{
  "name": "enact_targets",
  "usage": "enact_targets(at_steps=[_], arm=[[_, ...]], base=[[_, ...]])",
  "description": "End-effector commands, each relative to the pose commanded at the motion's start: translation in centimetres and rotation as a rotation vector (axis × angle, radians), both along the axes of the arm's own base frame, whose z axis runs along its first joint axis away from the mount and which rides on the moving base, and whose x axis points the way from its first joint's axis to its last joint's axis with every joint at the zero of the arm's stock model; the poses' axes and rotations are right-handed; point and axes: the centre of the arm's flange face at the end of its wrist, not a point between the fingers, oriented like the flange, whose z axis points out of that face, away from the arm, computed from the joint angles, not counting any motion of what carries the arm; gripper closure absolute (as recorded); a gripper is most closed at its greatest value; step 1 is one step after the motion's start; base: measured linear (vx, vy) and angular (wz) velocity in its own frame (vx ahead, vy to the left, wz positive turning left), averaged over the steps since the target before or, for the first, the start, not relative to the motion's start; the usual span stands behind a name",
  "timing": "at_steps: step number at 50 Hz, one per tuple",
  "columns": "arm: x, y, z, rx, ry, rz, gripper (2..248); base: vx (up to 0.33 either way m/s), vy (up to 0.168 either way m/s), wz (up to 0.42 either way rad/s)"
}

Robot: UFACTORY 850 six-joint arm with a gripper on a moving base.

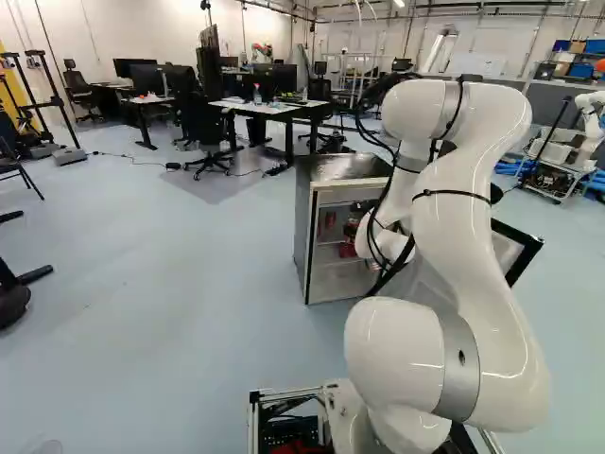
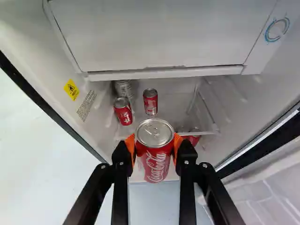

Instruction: Grab a drink from the fridge

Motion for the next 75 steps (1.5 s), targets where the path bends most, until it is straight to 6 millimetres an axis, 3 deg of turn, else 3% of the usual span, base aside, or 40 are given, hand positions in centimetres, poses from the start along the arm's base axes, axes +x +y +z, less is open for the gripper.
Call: enact_targets(at_steps=[34,75], arm=[[-2.4,1.6,4.7,-0.013,-0.030,-0.107,151],[-3.1,2.3,9.5,-0.037,-0.104,-0.102,151]], base=[[0.000,0.000,0.000],[0.000,0.000,0.000]])
